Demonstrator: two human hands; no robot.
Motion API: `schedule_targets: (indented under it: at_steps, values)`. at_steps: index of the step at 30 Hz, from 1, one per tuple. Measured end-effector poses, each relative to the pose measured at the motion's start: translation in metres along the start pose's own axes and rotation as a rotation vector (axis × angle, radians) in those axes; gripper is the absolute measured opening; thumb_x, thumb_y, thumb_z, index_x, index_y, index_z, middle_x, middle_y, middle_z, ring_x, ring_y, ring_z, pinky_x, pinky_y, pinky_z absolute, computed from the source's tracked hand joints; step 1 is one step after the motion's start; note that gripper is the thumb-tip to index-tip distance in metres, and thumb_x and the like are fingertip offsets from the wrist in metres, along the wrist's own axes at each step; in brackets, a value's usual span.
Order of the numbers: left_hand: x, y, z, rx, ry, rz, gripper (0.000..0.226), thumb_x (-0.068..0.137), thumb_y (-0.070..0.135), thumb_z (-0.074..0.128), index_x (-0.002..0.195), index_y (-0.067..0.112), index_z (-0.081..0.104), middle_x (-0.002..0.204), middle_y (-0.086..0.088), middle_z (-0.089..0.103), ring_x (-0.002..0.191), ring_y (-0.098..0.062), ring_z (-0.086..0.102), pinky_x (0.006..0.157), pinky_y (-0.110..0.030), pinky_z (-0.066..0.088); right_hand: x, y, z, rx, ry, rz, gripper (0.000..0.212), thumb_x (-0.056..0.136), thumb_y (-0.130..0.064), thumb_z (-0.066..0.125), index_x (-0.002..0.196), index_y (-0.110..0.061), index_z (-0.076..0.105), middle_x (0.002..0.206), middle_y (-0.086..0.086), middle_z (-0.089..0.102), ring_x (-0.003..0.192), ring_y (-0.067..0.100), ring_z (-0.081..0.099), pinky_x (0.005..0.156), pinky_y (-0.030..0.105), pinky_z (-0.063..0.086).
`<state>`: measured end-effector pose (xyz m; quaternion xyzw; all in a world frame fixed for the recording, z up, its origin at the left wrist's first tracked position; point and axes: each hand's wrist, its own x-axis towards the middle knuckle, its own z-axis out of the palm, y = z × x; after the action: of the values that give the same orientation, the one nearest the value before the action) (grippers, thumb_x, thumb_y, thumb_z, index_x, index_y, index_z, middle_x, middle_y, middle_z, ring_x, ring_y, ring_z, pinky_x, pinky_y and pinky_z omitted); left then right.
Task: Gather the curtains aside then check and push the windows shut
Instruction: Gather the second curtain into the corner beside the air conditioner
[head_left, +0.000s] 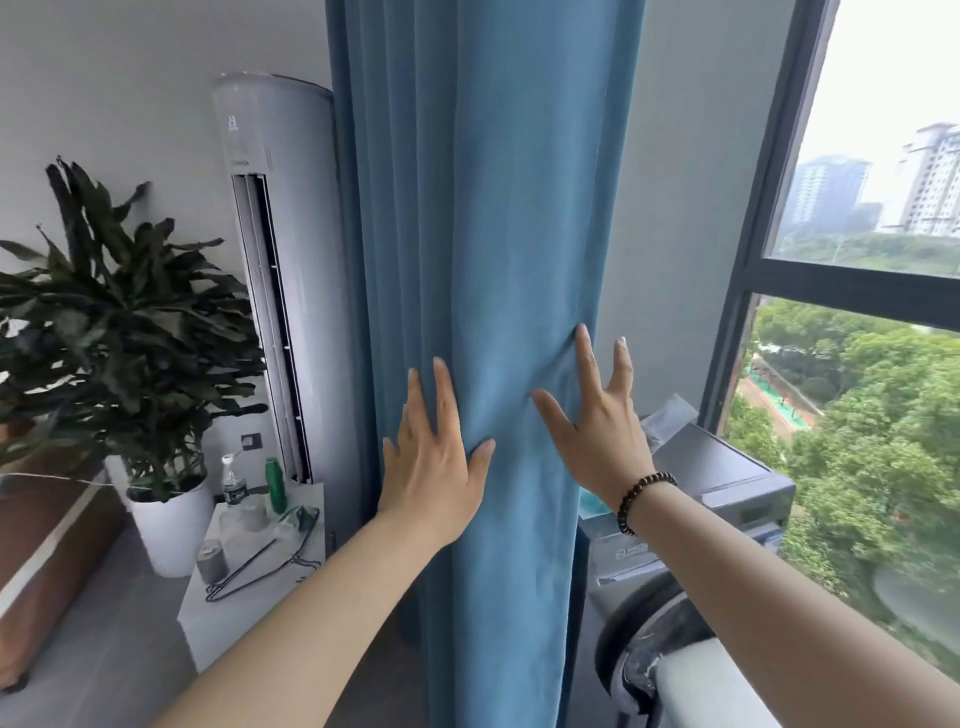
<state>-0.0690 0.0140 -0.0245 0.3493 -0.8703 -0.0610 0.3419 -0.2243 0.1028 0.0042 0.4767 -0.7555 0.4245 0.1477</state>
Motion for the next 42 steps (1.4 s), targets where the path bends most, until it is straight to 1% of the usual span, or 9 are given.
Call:
schedule_targets:
  at_steps: [8, 15, 17, 20, 26, 33, 37, 39, 42]
  values:
    - [0.039, -0.015, 0.028, -0.023, 0.006, 0.114, 0.093, 0.098, 0.048, 0.037, 0.127, 0.035, -0.051, 0.159, -0.017, -0.012, 0.128, -0.037, 0.045, 0.100, -0.045, 0.044, 0.028, 0.009, 0.014, 0.029, -0.054, -0.090, 0.072, 0.095, -0.048, 0.046, 0.149, -0.044, -0.002, 0.159, 0.005, 0.004, 0.134, 0.030, 0.037, 0.099, 0.039, 0.040]
    - [0.086, -0.042, 0.046, 0.109, 0.024, 0.076, 0.074, 0.098, 0.047, 0.036, 0.151, 0.030, -0.012, 0.155, -0.017, -0.024, 0.145, -0.046, 0.001, 0.113, -0.062, 0.017, 0.069, 0.010, 0.053, 0.060, -0.088, -0.163, 0.065, 0.095, -0.046, 0.047, 0.148, -0.046, 0.010, 0.156, 0.000, 0.012, 0.143, 0.017, 0.019, 0.109, 0.027, 0.029]
    - [0.101, -0.054, 0.049, 0.055, 0.048, 0.098, 0.073, 0.097, 0.044, 0.042, 0.154, 0.030, -0.001, 0.154, -0.017, -0.026, 0.140, -0.045, 0.024, 0.111, -0.059, 0.029, 0.084, 0.006, 0.065, 0.117, -0.096, -0.101, 0.066, 0.090, -0.058, 0.045, 0.146, -0.052, 0.009, 0.155, -0.003, 0.011, 0.143, 0.017, 0.021, 0.109, 0.030, 0.031]
    - [0.121, -0.074, 0.051, 0.008, 0.111, 0.214, 0.074, 0.095, 0.037, 0.050, 0.154, 0.018, 0.010, 0.156, -0.023, -0.014, 0.096, -0.035, 0.064, 0.089, -0.043, 0.052, 0.105, 0.000, 0.082, 0.184, -0.121, -0.051, 0.077, 0.077, -0.075, 0.041, 0.143, -0.056, 0.007, 0.155, -0.007, 0.009, 0.141, 0.015, 0.024, 0.111, 0.034, 0.031]
    - [0.150, -0.111, 0.066, -0.136, 0.203, 0.325, 0.093, 0.095, 0.031, 0.051, 0.148, 0.013, -0.023, 0.157, -0.017, 0.004, 0.102, -0.034, 0.067, 0.074, -0.036, 0.059, 0.145, -0.020, 0.124, 0.203, -0.175, -0.090, 0.079, 0.083, -0.062, 0.053, 0.145, -0.050, 0.007, 0.153, -0.007, 0.015, 0.138, 0.014, 0.029, 0.111, 0.037, 0.033]
    - [0.184, -0.168, 0.069, -0.050, 0.244, 0.350, 0.081, 0.098, 0.040, 0.042, 0.150, 0.002, -0.008, 0.154, -0.028, 0.021, 0.125, -0.040, 0.051, 0.093, -0.046, 0.051, 0.186, -0.047, 0.173, 0.226, -0.081, -0.141, 0.076, 0.087, -0.034, 0.064, 0.148, -0.039, 0.018, 0.139, -0.008, 0.034, 0.115, 0.003, 0.041, 0.096, 0.019, 0.033]
    - [0.195, -0.189, 0.072, -0.034, 0.159, 0.278, 0.096, 0.088, 0.074, 0.025, 0.147, 0.019, -0.028, 0.160, -0.017, -0.008, 0.148, -0.035, 0.008, 0.116, -0.055, 0.017, 0.211, -0.059, 0.199, 0.230, -0.144, -0.149, 0.070, 0.086, -0.019, 0.063, 0.143, -0.042, 0.031, 0.128, -0.014, 0.042, 0.110, 0.013, 0.052, 0.098, 0.030, 0.045]
    - [0.202, -0.190, 0.073, -0.036, 0.175, 0.258, 0.106, 0.082, 0.079, 0.032, 0.144, 0.023, -0.033, 0.159, -0.015, -0.018, 0.148, -0.036, 0.000, 0.115, -0.053, 0.011, 0.221, -0.065, 0.205, 0.274, -0.199, -0.186, 0.057, 0.085, -0.008, 0.060, 0.131, -0.039, 0.047, 0.119, -0.020, 0.046, 0.108, 0.006, 0.056, 0.095, 0.020, 0.046]
    - [0.216, -0.193, 0.077, -0.040, 0.199, 0.217, 0.124, 0.078, 0.054, 0.068, 0.145, 0.024, -0.031, 0.159, -0.021, -0.010, 0.133, -0.042, 0.038, 0.107, -0.056, 0.035, 0.229, -0.079, 0.208, 0.314, -0.277, -0.200, 0.048, 0.089, 0.003, 0.049, 0.111, -0.038, 0.054, 0.111, -0.023, 0.053, 0.094, -0.010, 0.056, 0.079, 0.001, 0.041]
